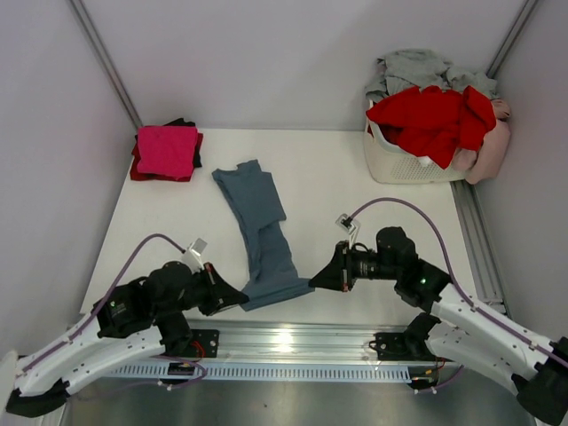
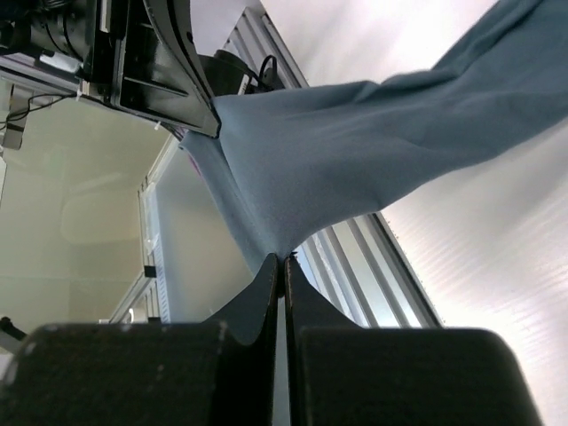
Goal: Fold and stack the t-shirts
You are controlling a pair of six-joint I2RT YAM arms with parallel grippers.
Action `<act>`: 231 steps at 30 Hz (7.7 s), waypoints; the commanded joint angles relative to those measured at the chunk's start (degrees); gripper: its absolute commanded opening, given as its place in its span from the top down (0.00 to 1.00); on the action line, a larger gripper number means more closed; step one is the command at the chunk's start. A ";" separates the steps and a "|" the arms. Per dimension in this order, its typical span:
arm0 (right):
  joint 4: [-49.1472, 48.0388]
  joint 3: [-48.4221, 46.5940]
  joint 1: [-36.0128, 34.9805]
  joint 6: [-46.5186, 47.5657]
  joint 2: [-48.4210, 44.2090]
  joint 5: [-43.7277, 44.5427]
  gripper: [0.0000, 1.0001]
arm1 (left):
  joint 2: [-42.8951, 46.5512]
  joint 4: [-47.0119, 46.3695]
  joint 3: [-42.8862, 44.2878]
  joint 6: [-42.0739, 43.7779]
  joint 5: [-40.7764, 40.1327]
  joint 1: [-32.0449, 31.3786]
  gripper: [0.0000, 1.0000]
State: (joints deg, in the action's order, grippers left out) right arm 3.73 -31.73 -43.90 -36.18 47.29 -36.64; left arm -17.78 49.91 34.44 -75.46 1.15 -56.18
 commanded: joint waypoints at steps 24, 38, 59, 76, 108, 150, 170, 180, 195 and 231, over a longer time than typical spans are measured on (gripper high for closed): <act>-2.40 -15.72 6.10 11.48 22.31 2.89 1.00 | -15.61 11.97 11.97 4.08 -22.51 -0.86 1.00; -11.98 -21.36 11.55 8.59 35.05 1.93 1.00 | -29.58 -9.20 10.12 22.45 -17.41 20.14 1.00; -15.41 -31.03 13.75 6.04 55.37 -1.15 1.00 | -46.28 -21.78 8.54 27.56 -7.74 29.29 1.00; -15.15 -37.88 13.75 4.98 65.12 -1.06 1.00 | -60.00 -26.96 12.41 29.40 -2.73 34.65 1.00; -8.65 -49.74 15.34 7.53 74.44 -1.85 0.99 | -70.28 -28.29 20.23 31.34 5.36 37.73 0.96; -4.96 -65.48 16.48 7.00 82.53 -4.67 0.64 | -76.35 -28.46 30.34 26.15 4.74 47.13 0.82; 0.58 -52.66 16.74 15.53 70.05 -3.26 0.59 | -63.70 -41.30 11.84 31.43 23.12 45.03 0.72; -7.42 -35.08 15.78 11.66 62.94 -0.90 0.57 | -49.29 -42.79 -4.10 28.79 21.09 44.23 0.37; -16.90 -20.40 12.87 8.15 58.09 -1.76 0.49 | -43.30 -49.55 -17.12 25.37 17.13 37.64 0.17; -36.07 -13.27 15.95 -3.37 64.24 -16.97 0.20 | -53.14 -56.24 -15.36 25.19 16.25 31.75 0.22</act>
State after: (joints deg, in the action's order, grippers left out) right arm -32.86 -42.65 -28.36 -41.60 109.80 -53.67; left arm -69.43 -8.88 18.52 -51.44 18.48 -23.88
